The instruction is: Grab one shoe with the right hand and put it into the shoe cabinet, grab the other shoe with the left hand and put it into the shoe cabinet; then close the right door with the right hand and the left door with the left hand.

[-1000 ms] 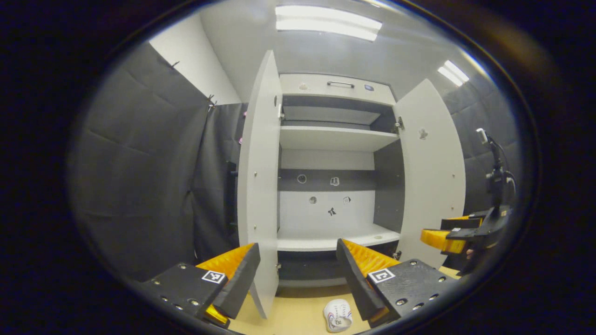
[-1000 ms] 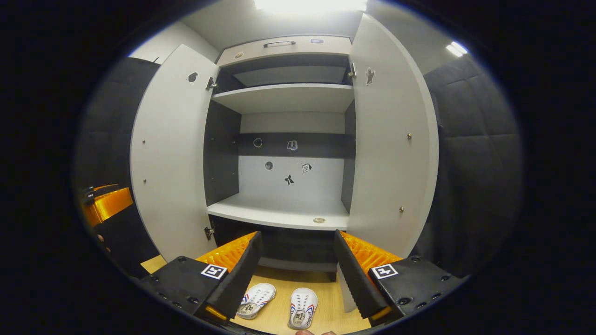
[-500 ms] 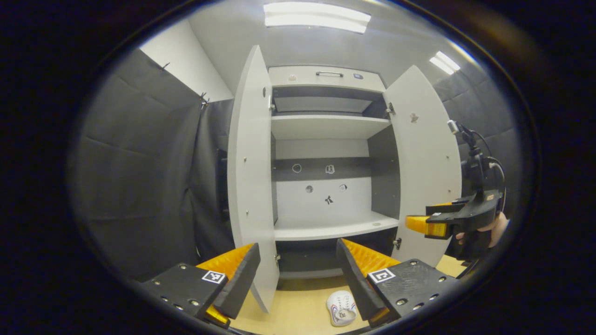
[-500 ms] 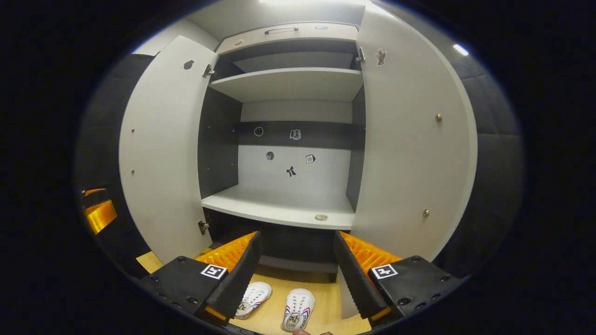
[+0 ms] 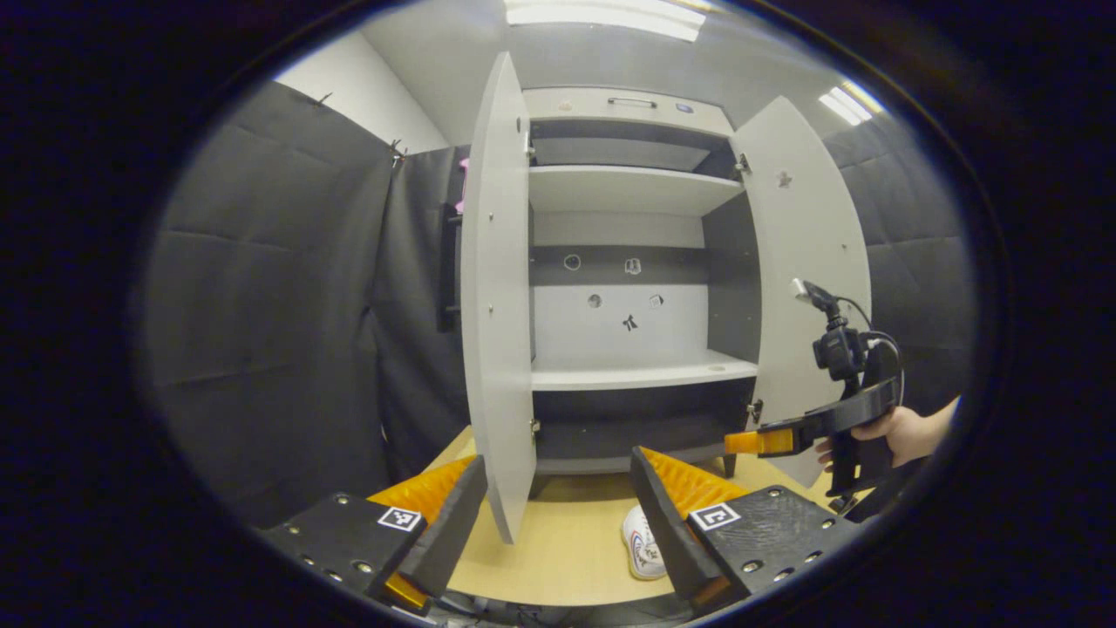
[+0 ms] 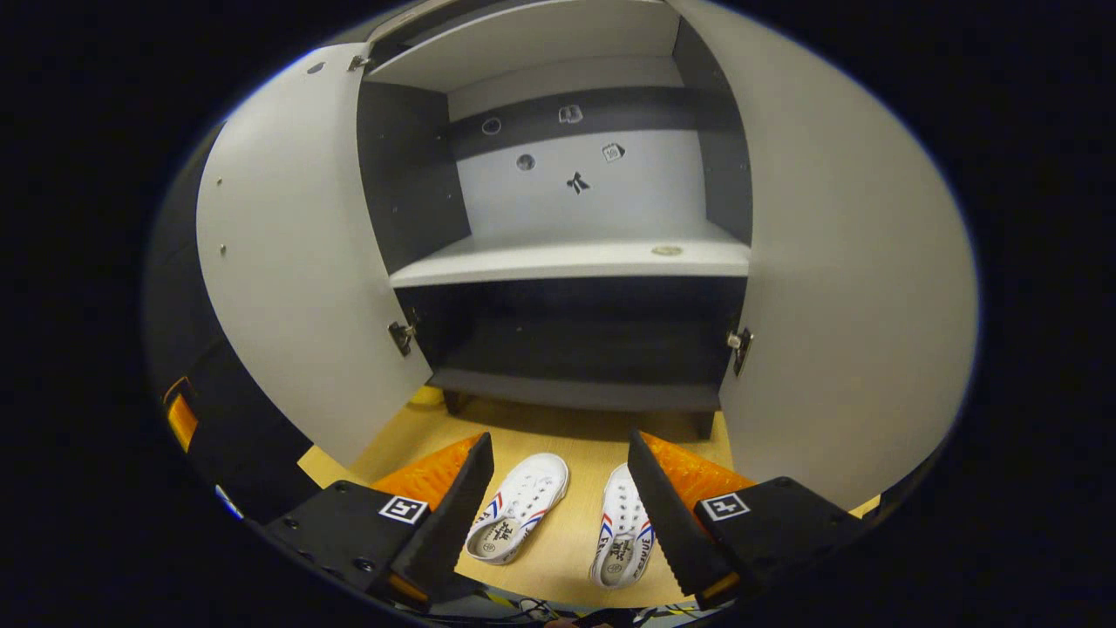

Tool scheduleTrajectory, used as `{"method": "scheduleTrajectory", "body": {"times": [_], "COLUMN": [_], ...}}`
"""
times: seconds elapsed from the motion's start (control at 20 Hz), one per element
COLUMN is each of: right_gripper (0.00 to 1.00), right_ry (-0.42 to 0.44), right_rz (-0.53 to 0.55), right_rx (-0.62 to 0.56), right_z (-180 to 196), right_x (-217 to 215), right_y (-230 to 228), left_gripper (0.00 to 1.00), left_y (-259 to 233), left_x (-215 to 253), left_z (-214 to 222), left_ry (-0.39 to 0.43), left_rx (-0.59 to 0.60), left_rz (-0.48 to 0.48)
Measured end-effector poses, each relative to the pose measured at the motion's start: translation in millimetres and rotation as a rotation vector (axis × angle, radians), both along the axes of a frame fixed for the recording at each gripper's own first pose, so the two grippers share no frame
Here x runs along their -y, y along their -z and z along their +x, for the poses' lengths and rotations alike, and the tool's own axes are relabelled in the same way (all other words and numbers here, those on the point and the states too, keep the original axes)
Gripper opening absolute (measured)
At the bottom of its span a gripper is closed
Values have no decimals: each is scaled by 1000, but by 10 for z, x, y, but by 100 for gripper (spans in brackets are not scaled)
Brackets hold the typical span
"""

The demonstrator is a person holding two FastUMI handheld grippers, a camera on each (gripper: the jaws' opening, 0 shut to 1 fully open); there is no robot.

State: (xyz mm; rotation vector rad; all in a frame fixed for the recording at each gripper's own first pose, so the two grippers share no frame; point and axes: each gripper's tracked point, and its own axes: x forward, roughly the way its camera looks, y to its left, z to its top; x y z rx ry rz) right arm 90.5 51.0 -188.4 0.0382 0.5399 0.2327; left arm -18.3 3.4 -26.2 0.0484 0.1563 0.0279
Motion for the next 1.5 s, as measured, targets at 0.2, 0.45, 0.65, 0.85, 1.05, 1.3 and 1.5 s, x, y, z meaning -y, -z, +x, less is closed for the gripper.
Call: {"method": "scheduleTrajectory", "body": {"times": [0.2,0.45,0.65,0.85,1.05,1.3,1.5], "right_gripper": [98,98,98,100,77,34,24], "right_ry": [-9,-25,-47,-13,20,115,89], "right_rz": [-88,-178,-240,-310,-326,-474,-461], "right_rx": [-112,-232,-331,-338,-414,-346,-348], "right_z": [78,128,88,151,51,140,157], "right_x": [10,85,87,214,271,402,420], "right_y": [756,1495,1926,2040,2144,2150,2137], "left_gripper": [94,95,94,94,95,94,94], "left_y": [59,71,111,186,204,248,257], "left_x": [0,26,23,-6,-19,12,-27], "left_z": [-12,-44,-58,-64,-53,-79,-69], "left_ry": [19,44,40,18,3,-15,-32], "left_rx": [-27,-59,-92,-120,-128,-156,-153], "left_rz": [-5,-12,-11,-17,-28,-137,-138]}}
